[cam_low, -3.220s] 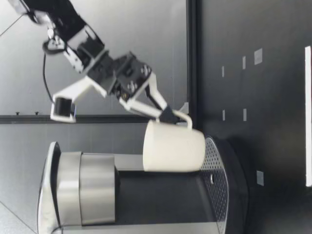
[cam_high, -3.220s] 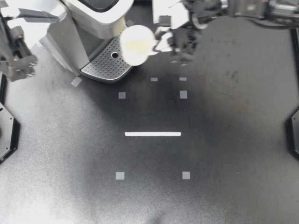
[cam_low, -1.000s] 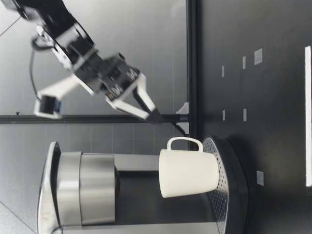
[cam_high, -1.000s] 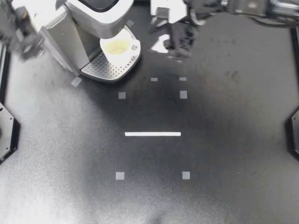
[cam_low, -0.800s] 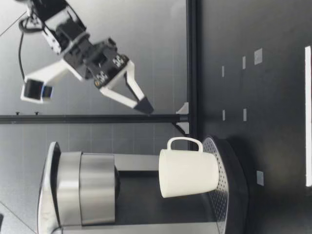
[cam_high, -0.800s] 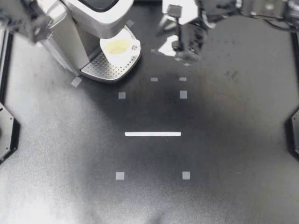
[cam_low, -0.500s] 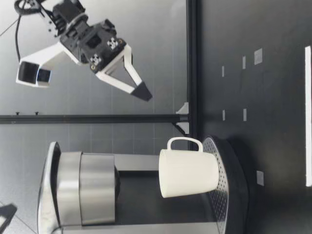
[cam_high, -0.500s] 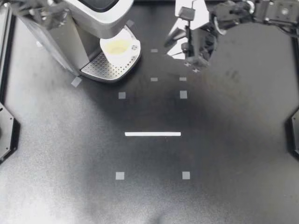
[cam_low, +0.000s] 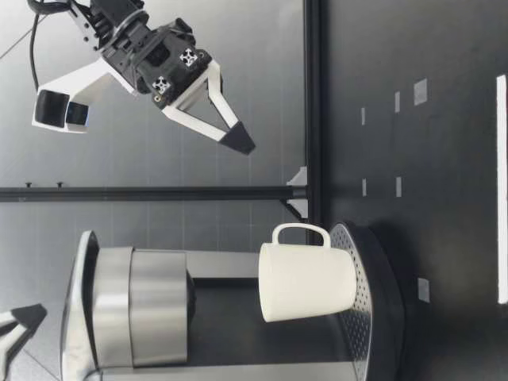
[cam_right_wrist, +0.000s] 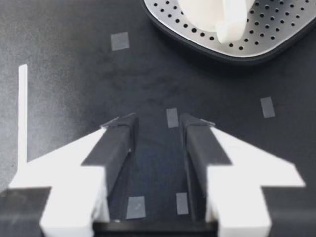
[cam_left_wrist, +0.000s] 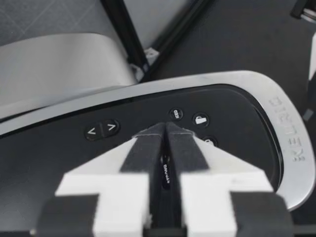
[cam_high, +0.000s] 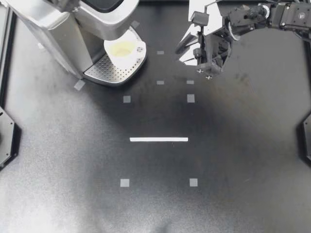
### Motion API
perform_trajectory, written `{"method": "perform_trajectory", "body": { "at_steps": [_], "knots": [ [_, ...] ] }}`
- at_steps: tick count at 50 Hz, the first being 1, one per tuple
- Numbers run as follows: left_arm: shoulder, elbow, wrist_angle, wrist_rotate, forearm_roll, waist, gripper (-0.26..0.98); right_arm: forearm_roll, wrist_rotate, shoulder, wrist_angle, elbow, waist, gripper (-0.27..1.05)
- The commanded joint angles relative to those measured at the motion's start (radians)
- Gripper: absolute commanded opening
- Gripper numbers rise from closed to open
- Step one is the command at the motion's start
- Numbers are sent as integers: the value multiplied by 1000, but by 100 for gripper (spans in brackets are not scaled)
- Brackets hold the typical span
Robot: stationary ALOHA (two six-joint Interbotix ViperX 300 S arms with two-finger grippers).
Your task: Place the coffee capsule inside the capsule container, then place the cup onto the center of the cup tray.
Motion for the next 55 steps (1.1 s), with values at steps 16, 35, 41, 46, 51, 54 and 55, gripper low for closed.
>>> {"method": "perform_trajectory", "body": {
  "at_steps": [16,35,41,46,51,54,55],
  "knots": [
    [5,15,-15,2,2,31,9,6,-2,-31,-6,-9,-5,41],
    [15,44,-25,-2,0,37,9,5,-2,-25,-2,-9,-5,41],
    [23,71,-12,-5,-3,37,9,5,-2,-23,-2,-8,-5,41],
    [25,72,-14,-5,-3,37,9,5,-2,-21,-2,-9,-5,41],
    [15,52,-29,-5,-3,37,9,6,-2,-25,-2,-9,-5,41],
    [2,35,-51,-3,-5,37,9,6,-2,-28,-2,-9,-5,41],
    [-3,31,-60,-3,-3,37,9,5,-2,-28,-2,-9,-5,41]
  ]
}}
